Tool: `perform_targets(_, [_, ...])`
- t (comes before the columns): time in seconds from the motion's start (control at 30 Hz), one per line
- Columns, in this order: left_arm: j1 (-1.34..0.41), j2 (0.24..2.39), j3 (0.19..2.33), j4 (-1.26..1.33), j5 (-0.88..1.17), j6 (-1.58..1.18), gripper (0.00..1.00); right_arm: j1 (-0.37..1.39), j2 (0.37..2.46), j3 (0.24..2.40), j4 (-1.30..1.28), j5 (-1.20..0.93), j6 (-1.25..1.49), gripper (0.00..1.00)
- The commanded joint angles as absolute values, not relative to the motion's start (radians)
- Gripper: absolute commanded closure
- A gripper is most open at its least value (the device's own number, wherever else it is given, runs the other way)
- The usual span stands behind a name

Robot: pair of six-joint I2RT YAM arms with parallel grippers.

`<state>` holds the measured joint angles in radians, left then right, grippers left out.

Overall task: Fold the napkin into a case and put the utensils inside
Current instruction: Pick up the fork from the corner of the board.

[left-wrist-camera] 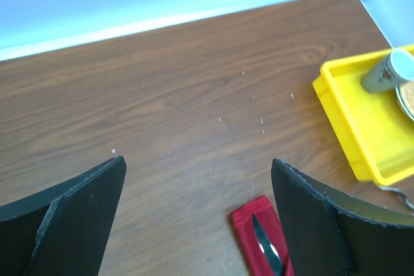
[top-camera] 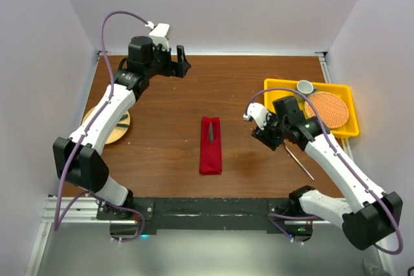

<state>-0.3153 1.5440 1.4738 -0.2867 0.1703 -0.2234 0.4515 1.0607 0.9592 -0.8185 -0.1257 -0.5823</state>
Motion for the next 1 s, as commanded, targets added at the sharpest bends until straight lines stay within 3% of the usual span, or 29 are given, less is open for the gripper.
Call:
perform_targets(0.0, [-0.313,1.506,1.448,-0.216,0.239,-0.157,0.0,0.324,1.057,0.898,-1.006,-0.107,-0.777,0.43])
perform_targets(0.33, [-0.313,1.517,1.474,-0.258,0.225,-0.144,0.0,0.037,1.18,0.759,-0.862,-0.156,-0.922,0.49])
perform_targets(0.57, [-0.313,1.54,1.512,-0.279,0.236,-0.13,0.0,-0.055,1.256,0.677,-0.707,-0.178,-0.954,0.55])
perform_targets(0.8, [-0.313,1.569,1.545,-0.282,0.241,-0.137,0.0,-0.074,1.348,0.629,-0.574,-0.169,-0.971,0.66])
perform_targets(0.97, [-0.311,1.578,1.545,-0.279,0.226,-0.146,0.0,-0.074,1.371,0.603,-0.526,-0.184,-0.979,0.8])
